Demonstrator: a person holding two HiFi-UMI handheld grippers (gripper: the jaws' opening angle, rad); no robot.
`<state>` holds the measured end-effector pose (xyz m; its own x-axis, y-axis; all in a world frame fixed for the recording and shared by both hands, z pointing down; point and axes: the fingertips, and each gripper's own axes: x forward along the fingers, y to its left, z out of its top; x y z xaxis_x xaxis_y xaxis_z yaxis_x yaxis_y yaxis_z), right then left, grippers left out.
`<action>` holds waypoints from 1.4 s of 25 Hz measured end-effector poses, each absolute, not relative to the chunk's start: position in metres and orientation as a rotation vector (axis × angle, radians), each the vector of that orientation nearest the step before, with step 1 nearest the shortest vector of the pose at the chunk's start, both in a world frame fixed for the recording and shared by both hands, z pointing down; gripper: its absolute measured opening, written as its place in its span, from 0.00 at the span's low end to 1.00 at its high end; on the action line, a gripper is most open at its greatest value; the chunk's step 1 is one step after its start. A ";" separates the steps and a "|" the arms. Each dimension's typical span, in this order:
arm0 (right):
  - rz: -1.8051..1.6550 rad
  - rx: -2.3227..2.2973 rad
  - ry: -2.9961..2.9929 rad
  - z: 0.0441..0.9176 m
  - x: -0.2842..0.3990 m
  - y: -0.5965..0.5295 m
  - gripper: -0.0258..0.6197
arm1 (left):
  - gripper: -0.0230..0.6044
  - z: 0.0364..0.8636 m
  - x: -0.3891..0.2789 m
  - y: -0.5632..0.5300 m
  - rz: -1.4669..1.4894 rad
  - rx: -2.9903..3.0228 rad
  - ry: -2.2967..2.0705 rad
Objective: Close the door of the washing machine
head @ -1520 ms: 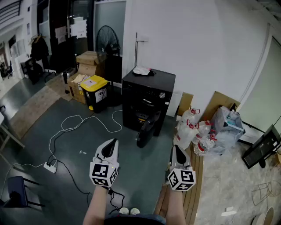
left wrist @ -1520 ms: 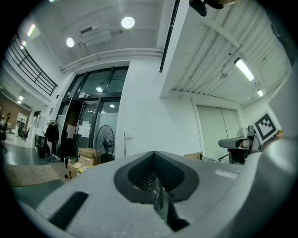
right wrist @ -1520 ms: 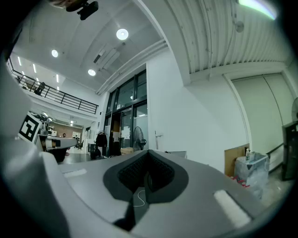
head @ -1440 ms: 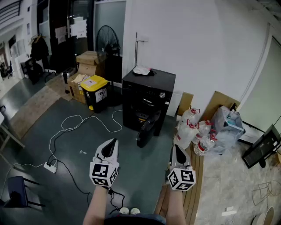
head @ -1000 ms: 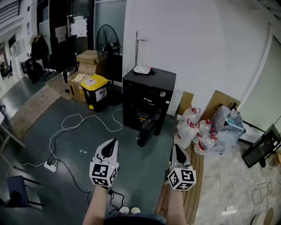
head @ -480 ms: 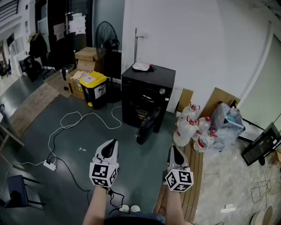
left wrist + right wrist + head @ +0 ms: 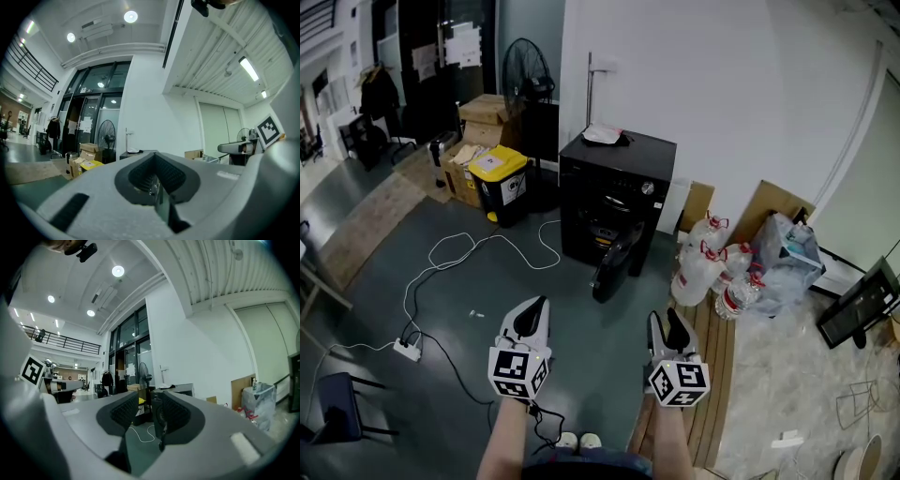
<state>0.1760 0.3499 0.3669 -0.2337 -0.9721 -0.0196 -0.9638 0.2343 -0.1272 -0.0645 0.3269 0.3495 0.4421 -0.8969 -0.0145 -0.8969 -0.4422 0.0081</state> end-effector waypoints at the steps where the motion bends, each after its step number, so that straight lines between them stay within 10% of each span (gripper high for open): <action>1: -0.139 -1.878 2.397 0.368 0.174 0.349 0.29 | 0.05 0.350 -0.065 0.326 0.025 -2.668 1.660; 35: -0.224 -1.896 2.467 0.443 0.134 0.127 0.46 | 0.05 0.395 -0.131 0.122 0.007 -2.670 1.698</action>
